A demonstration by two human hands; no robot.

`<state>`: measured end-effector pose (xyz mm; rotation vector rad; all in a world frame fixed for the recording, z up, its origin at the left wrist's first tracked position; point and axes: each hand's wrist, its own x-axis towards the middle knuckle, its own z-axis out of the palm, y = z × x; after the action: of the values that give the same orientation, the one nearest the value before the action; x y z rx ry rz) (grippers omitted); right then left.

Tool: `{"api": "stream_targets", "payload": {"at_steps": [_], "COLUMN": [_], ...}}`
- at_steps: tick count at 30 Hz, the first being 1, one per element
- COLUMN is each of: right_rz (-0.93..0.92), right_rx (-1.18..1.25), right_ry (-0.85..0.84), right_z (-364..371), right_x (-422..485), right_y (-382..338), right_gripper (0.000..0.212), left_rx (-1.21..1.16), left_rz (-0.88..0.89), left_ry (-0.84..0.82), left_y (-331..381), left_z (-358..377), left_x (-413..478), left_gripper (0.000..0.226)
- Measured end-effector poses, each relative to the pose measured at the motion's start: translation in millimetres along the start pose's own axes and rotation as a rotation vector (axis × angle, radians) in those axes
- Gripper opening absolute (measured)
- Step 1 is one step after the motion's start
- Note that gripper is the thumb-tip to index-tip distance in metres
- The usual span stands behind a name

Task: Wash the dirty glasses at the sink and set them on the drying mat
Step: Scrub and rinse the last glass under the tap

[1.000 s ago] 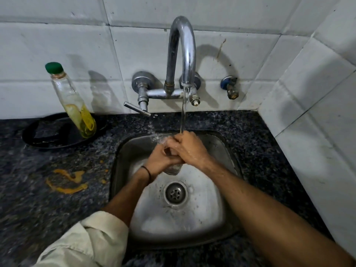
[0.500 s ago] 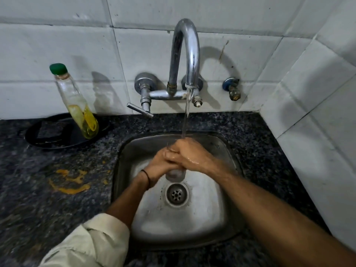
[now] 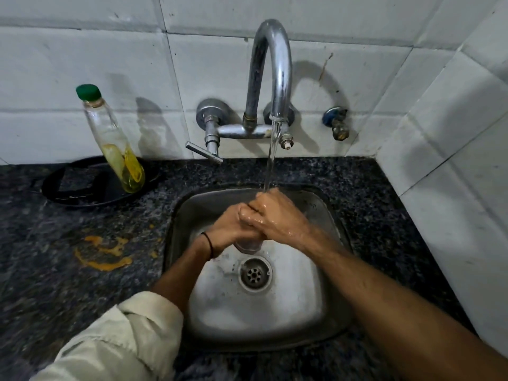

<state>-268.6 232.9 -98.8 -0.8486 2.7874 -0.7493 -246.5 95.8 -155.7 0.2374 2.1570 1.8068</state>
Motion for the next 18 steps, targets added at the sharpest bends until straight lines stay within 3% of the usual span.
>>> {"api": "stream_targets", "payload": {"at_steps": [1, 3, 5, 6, 9, 13, 15, 18], "right_rz": [0.021, 0.204, 0.485, 0.616, 0.807, 0.874, 0.956, 1.069], "right_rx": [-0.001, 0.104, 0.369, 0.555, 1.147, 1.475, 1.66, 1.735], "right_ry": [0.041, 0.2, 0.3, 0.318, 0.424, 0.496, 0.428, 0.312], "right_z": [2.7, 14.3, 28.3, 34.4, 50.3, 77.9, 83.3, 85.0], "right_x": [-0.3, -1.1, 3.3, 4.7, -5.5, -31.5, -28.9, -14.6], "right_y": [-1.9, -12.4, -22.2, -23.8, -27.1, -30.1, -26.0, -13.4], "right_gripper": [0.039, 0.039, 0.036, 0.033, 0.021, 0.027, 0.033, 0.038], "left_rx": [0.069, 0.23, 0.404, 0.502, 0.961, 1.543, 1.696, 1.741], "left_rz": [-0.038, -0.08, -0.024, 0.009, -0.012, -0.199, -0.235, -0.245], "left_ry": [0.036, 0.278, 0.469, 0.473, 0.248, -0.136, -0.262, -0.362], "left_y": [2.0, 5.5, 2.1, 1.3, 11.9, 45.0, 53.8, 64.9], "left_z": [3.0, 14.0, 19.0, 16.8, -3.1, -6.4, 0.9, 11.9], "left_x": [1.5, 6.9, 12.0, 12.9, 16.4, 23.0, 26.5, 29.8], "left_gripper": [0.026, 0.016, 0.013, 0.019, 0.046, 0.057, 0.049, 0.042]}}
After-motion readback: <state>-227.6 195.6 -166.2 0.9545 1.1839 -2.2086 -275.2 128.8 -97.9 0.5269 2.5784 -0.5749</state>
